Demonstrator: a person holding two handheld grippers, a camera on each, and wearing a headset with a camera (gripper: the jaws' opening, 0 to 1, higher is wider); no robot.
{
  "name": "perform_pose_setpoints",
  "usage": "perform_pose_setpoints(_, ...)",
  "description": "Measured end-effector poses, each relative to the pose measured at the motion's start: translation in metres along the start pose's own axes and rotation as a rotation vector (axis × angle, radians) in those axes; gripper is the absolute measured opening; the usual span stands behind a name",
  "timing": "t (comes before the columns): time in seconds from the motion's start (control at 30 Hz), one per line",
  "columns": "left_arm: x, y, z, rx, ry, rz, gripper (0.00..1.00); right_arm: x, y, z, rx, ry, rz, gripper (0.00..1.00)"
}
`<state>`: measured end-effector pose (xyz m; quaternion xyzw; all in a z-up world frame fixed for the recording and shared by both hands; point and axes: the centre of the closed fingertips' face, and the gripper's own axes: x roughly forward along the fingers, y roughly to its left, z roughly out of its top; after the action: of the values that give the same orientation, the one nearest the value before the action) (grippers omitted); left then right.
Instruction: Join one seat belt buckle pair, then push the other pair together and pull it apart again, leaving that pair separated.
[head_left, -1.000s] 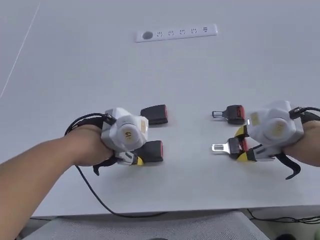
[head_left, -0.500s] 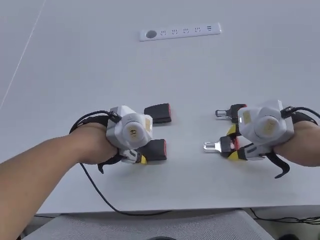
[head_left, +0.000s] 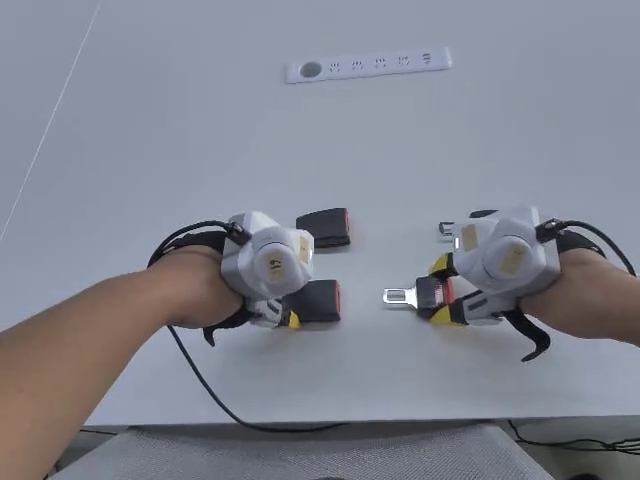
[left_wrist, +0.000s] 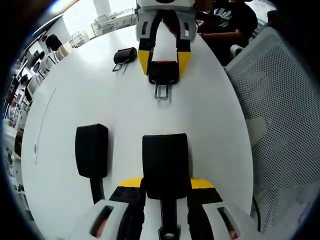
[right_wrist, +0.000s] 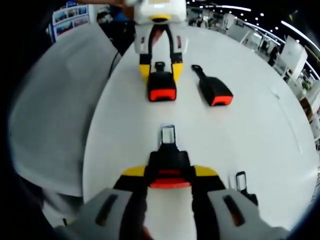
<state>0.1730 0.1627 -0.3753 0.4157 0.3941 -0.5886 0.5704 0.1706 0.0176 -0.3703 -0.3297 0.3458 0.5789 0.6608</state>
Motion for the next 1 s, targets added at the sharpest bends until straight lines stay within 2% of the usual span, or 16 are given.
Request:
perform_pose_setpoints(0.13, 0.000, 0.000, 0.000, 0.001, 0.001, -0.002, 0.33, 0.006, 0.000, 0.011, 0.046, -0.049, 0.007, 0.33)
perform_pose_setpoints(0.33, 0.000, 0.000, -0.001, 0.002, 0.002, -0.007, 0.33, 0.015, 0.001, 0.025, 0.035, -0.064, 0.007, 0.33)
perform_pose_setpoints(0.67, 0.000, 0.000, -0.001, -0.003, 0.012, -0.009, 0.33, 0.023, 0.002, 0.036, 0.013, -0.039, 0.031, 0.33)
perform_pose_setpoints(0.8, 0.001, 0.001, -0.001, -0.001, 0.014, -0.011, 0.33, 0.027, 0.002, 0.041, -0.017, -0.023, 0.032, 0.33)
perform_pose_setpoints(1.0, 0.000, 0.001, -0.001, -0.002, 0.009, -0.012, 0.33, 0.029, 0.003, 0.042, -0.034, -0.013, 0.039, 0.33)
